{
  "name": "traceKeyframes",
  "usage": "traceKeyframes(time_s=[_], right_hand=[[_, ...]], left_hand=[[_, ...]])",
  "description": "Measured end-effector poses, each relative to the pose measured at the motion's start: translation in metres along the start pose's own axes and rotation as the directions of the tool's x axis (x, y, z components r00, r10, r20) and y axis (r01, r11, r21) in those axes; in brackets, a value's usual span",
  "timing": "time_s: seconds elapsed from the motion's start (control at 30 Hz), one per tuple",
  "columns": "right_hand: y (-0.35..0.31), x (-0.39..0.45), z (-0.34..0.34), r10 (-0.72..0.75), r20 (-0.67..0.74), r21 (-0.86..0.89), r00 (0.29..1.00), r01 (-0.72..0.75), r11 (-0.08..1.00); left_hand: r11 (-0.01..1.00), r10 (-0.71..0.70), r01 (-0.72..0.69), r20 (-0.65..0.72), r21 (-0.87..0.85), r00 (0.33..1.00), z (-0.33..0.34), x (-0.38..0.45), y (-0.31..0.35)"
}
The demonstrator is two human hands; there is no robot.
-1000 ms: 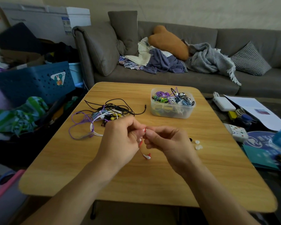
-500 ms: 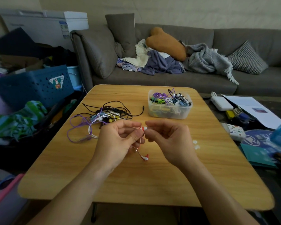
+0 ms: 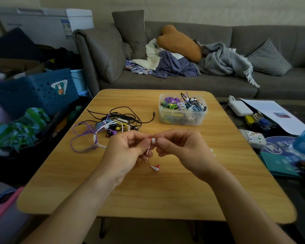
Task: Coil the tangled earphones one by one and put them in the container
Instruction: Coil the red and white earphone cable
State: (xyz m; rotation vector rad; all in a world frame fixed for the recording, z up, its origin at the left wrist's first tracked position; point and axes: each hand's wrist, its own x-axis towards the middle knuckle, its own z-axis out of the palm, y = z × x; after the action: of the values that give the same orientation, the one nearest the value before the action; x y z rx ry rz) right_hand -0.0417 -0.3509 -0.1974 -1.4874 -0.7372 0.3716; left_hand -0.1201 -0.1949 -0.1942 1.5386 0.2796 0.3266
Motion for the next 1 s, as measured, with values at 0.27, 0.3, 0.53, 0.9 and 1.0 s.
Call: traceKeyframes(time_s=[0.27, 0.3, 0.53, 0.9, 1.0], right_hand=[[0.003, 0.0, 0.001, 0.097, -0.06, 0.064, 0.993, -0.093, 0.994], [0.003, 0.0, 0.003, 0.083, -0.077, 0.027, 0.994, -0.082, 0.996], [0.001, 0.002, 0.012, 0.006, -0.119, -0.156, 0.993, -0.025, 0.987], [0.003, 0.006, 0.013, -0.226, -0.079, -0.468, 0.971, 0.164, 0.869], [0.007, 0.006, 0.016, -0.175, -0.103, -0.438, 0.979, 0.114, 0.892]], left_hand=[[0.996, 0.075, -0.076, 0.011, 0.042, 0.997, 0.005, -0.005, 0.002], [0.996, 0.072, -0.072, 0.0, 0.05, 0.997, 0.006, -0.005, 0.001], [0.995, 0.039, -0.034, -0.054, 0.09, 0.998, 0.005, -0.005, -0.002], [0.999, -0.03, 0.032, -0.061, 0.023, 0.998, 0.001, -0.005, 0.001], [1.0, -0.024, 0.025, -0.078, 0.018, 0.997, 0.001, 0.0, 0.003]])
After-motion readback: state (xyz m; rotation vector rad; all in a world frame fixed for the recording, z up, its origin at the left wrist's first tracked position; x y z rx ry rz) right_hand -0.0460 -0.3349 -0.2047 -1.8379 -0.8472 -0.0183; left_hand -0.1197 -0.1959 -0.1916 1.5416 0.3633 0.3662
